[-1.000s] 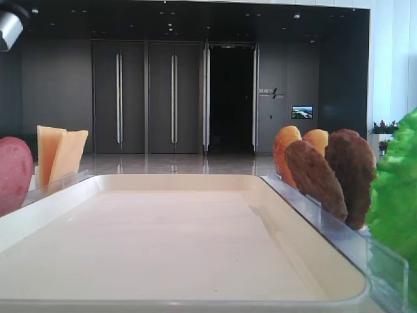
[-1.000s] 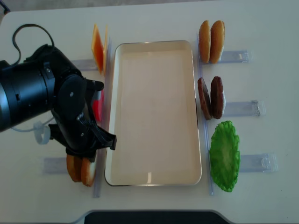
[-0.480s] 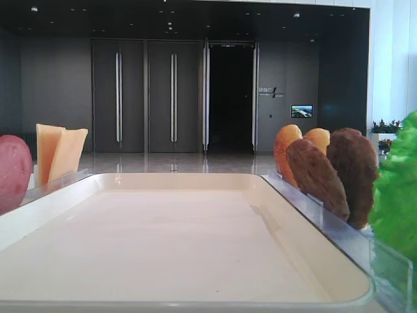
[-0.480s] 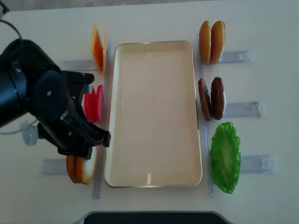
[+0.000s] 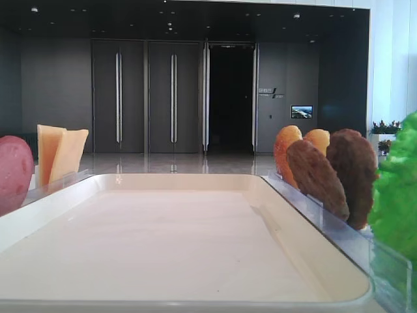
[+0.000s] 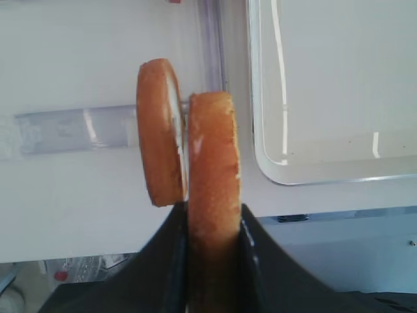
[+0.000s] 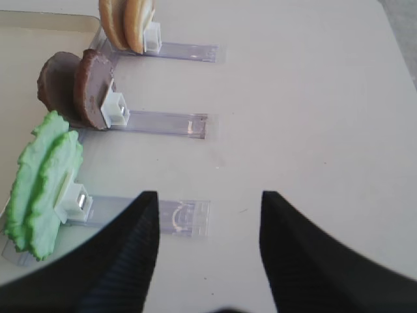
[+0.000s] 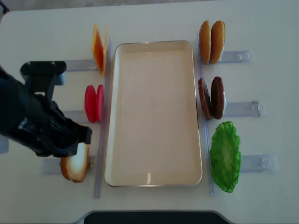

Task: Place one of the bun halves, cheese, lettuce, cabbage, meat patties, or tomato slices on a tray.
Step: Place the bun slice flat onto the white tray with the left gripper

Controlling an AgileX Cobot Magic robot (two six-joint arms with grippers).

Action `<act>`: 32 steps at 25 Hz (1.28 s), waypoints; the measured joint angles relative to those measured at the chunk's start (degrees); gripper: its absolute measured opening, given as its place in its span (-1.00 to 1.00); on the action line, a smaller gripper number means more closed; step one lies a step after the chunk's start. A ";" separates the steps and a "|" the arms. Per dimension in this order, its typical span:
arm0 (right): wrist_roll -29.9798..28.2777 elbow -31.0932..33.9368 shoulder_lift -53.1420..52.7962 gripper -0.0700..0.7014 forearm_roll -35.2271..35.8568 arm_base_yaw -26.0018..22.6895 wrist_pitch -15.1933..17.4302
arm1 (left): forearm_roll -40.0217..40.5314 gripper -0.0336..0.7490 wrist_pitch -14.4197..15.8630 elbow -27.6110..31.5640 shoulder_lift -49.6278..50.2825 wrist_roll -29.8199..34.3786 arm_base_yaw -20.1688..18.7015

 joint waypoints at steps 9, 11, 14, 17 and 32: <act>0.00 0.00 0.00 0.14 -0.01 0.00 0.00 | 0.51 -0.59 1.03 0.00 -3.60 -0.80 0.00; 0.00 0.00 0.00 0.14 -0.01 0.00 0.00 | 0.83 -0.59 0.48 0.00 -3.60 -1.33 0.00; 0.00 0.00 0.00 0.14 -0.01 0.00 0.00 | 0.88 -0.59 -1.70 0.00 -3.60 -1.87 0.00; 0.00 0.00 0.00 0.14 -0.01 0.00 0.00 | 0.76 -0.59 -4.75 0.00 -3.60 -2.53 0.00; 0.00 0.00 0.00 0.14 -0.01 0.00 0.00 | -1.28 -0.59 -9.77 0.00 -3.60 -2.75 0.00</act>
